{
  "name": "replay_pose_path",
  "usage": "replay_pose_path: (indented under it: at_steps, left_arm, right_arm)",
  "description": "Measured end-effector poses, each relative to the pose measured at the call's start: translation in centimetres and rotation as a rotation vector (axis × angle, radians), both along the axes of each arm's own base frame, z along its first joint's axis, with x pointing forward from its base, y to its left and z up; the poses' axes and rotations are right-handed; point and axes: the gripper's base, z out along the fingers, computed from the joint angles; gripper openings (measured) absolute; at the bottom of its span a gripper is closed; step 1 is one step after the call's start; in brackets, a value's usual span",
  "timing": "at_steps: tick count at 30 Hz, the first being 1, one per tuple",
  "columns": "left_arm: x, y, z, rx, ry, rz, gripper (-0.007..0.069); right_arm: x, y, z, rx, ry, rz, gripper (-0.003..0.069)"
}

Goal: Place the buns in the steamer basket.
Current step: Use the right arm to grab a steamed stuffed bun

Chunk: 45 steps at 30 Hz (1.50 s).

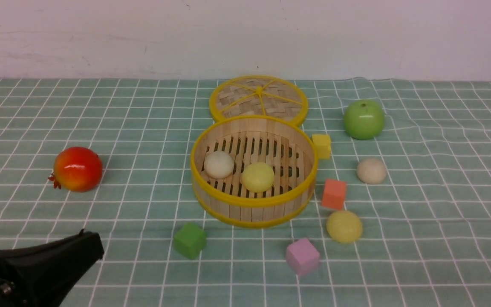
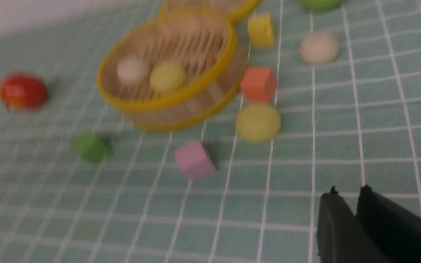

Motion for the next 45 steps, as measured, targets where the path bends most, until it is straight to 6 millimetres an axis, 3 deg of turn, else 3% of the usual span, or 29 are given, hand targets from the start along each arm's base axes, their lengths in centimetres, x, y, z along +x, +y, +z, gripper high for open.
replay_pose_path:
  at_steps: [2,3,4,5,8,9,11,12,13,19,26,32,38,45]
  left_arm:
    - [0.0,0.0,0.0,0.02,-0.016,-0.001,-0.0014]
    - [0.0,0.0,0.0,0.021,-0.017,-0.001,-0.0014]
    - [0.0,0.0,0.0,0.027,-0.022,-0.002,-0.0014]
    - [0.0,0.0,0.0,0.027,-0.022,-0.002,-0.0014]
    - [0.0,0.0,0.0,0.035,-0.028,-0.003,-0.0014]
    - [0.0,0.0,0.0,0.035,-0.028,-0.003,-0.0014]
    - [0.0,0.1,0.1,0.034,-0.031,-0.003,-0.0014]
    - [0.0,0.1,0.1,0.034,-0.031,-0.003,-0.0014]
    - [0.0,0.1,0.1,0.034,-0.031,-0.003,-0.0014]
    - [0.0,0.0,0.1,0.036,-0.032,-0.004,-0.0013]
    - [0.0,0.0,0.1,0.035,-0.03,-0.005,-0.0013]
    - [0.0,0.0,0.1,0.035,-0.03,-0.005,-0.0013]
    - [0.0,0.0,0.1,0.036,-0.03,-0.005,-0.0013]
    - [-0.1,0.0,0.0,0.037,-0.028,-0.007,-0.0013]
  right_arm:
    - [3.1,0.7,1.2,-0.063,0.118,0.062,0.0067]
    - [3.4,0.8,1.2,-0.073,0.137,0.073,0.0067]
    - [6.4,1.3,1.3,-0.106,0.242,0.108,0.0063]
    - [6.3,1.3,1.2,-0.11,0.25,0.113,0.0062]
    - [12.7,2.7,-0.3,-0.16,0.421,0.164,0.0061]
    - [13.0,2.9,-0.4,-0.162,0.428,0.167,0.0061]
    - [16.0,4.7,-1.8,-0.211,0.484,0.225,0.0061]
    - [16.3,4.9,-1.9,-0.215,0.489,0.229,0.0061]
    - [18.2,6.5,-2.9,-0.264,0.513,0.261,0.0061]
    - [22.5,10.4,-5.4,-0.399,0.536,0.282,0.0078]
    - [25.6,12.3,-8.4,-0.413,0.558,0.252,0.0188]
    - [26.5,12.6,-9.9,-0.411,0.542,0.241,0.0288]
    - [27.0,12.6,-10.9,-0.428,0.535,0.231,0.0274]
    - [27.2,12.6,-11.2,-0.436,0.542,0.225,0.0165]
